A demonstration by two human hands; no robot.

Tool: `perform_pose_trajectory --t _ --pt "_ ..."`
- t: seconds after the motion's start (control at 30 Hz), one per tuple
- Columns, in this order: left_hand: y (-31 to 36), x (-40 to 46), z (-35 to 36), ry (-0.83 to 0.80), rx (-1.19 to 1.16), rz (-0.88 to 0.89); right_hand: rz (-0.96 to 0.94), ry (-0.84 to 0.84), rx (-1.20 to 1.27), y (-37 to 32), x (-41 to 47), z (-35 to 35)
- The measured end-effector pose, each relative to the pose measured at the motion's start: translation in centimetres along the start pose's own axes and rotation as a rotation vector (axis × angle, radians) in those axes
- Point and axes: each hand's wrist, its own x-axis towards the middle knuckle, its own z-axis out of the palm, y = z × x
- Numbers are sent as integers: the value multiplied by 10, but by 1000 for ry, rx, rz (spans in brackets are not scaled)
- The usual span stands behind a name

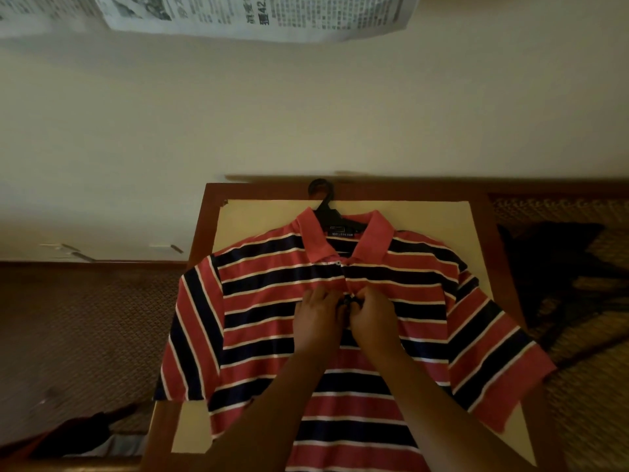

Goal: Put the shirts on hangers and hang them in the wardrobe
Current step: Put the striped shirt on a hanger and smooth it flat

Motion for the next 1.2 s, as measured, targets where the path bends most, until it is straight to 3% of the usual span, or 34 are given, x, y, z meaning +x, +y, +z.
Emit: perform_pose_trajectory --t 0.1,0.27,0.4,0.7,0.97,1.2 --pt "7 3 -3 -58 -63 -75 31 -15 51 2 3 -1" --pt "23 6 -14 -98 -636 -535 108 -83 191 1 5 -6" --pt "24 4 -12 -112 -880 -710 116 -122 198 2 6 -7" --pt "18 4 -10 -147 -973 -668 151 -34 283 5 3 -5" --pt "14 6 -11 -182 -917 -669 175 -99 501 9 -2 -17" --pt "15 5 -17 -190 -916 -660 167 -95 466 6 1 -15"
